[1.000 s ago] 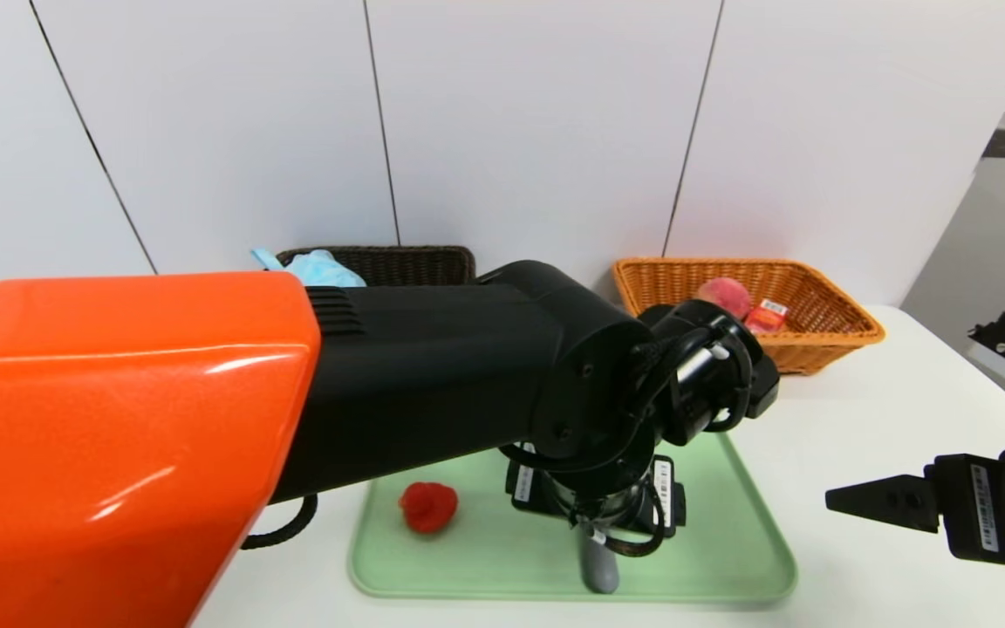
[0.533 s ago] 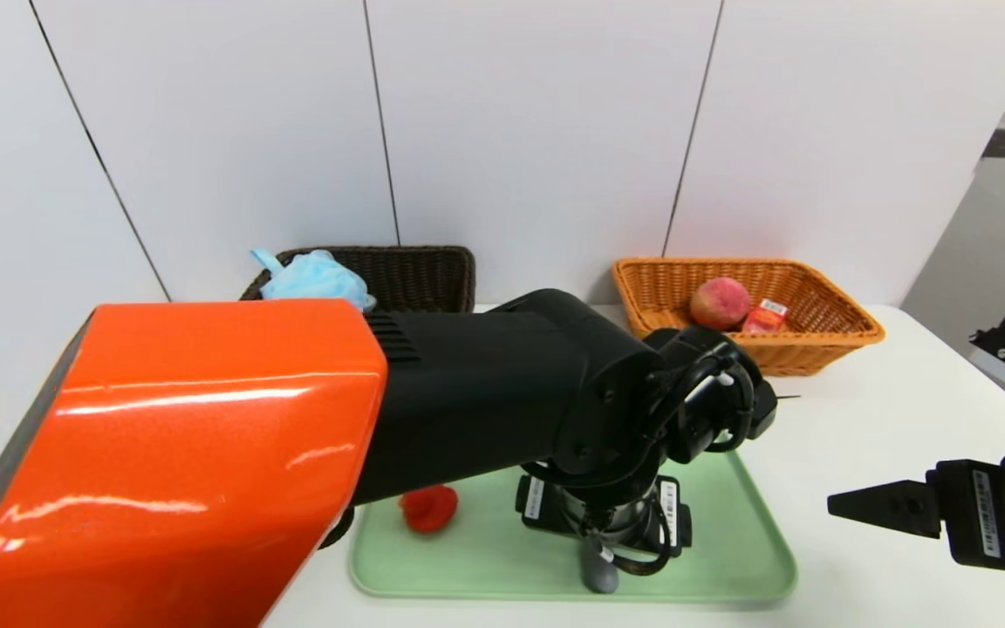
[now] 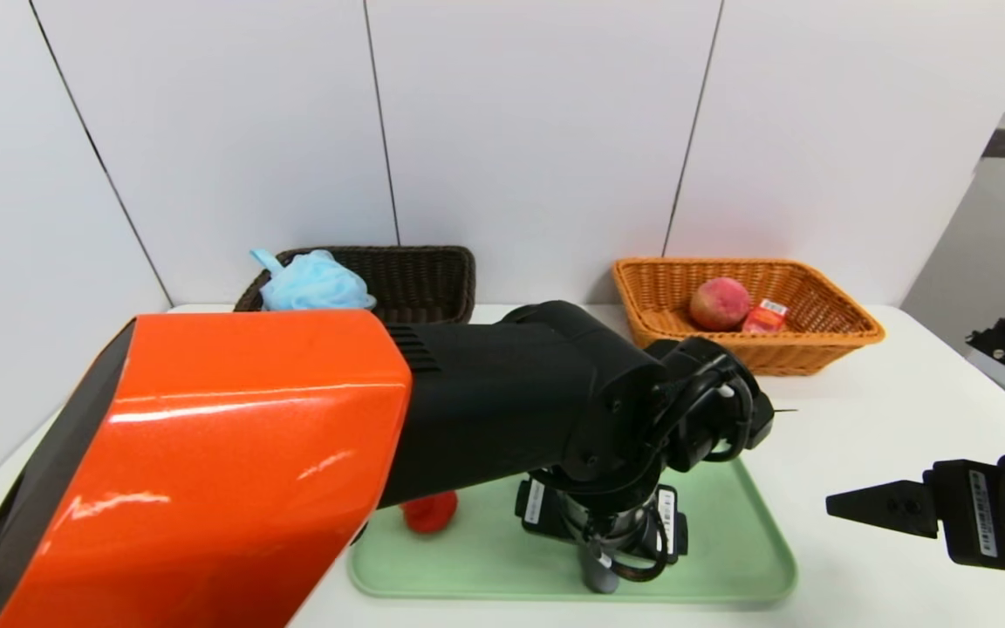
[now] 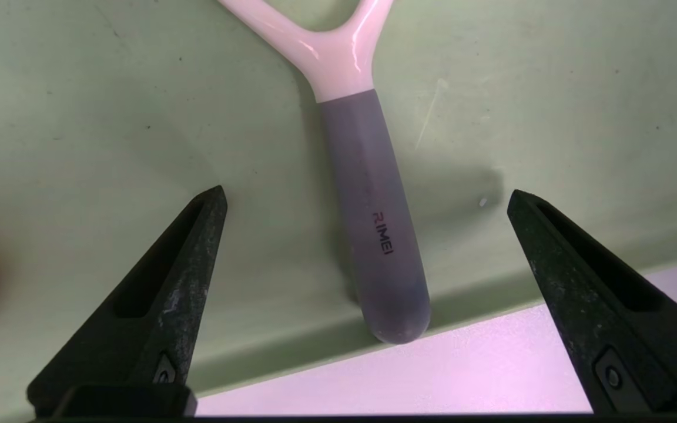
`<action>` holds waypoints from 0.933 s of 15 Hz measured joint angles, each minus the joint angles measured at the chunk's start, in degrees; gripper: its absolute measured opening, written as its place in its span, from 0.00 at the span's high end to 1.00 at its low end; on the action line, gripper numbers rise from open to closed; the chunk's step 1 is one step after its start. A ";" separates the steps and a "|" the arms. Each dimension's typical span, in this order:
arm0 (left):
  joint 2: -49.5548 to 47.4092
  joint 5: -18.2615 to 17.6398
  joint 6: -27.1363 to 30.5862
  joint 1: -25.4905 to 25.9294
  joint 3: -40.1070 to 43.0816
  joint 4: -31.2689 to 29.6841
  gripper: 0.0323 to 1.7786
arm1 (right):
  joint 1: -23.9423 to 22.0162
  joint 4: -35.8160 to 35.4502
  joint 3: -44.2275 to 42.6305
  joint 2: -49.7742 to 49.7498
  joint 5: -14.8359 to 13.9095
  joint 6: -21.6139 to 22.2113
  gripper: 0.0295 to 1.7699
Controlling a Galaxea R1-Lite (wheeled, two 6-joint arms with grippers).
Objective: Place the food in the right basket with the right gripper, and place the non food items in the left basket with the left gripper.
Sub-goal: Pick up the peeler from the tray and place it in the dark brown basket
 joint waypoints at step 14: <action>0.35 0.52 1.85 -0.28 0.09 0.87 0.86 | 0.10 0.02 -0.16 -1.95 -0.02 -0.46 0.03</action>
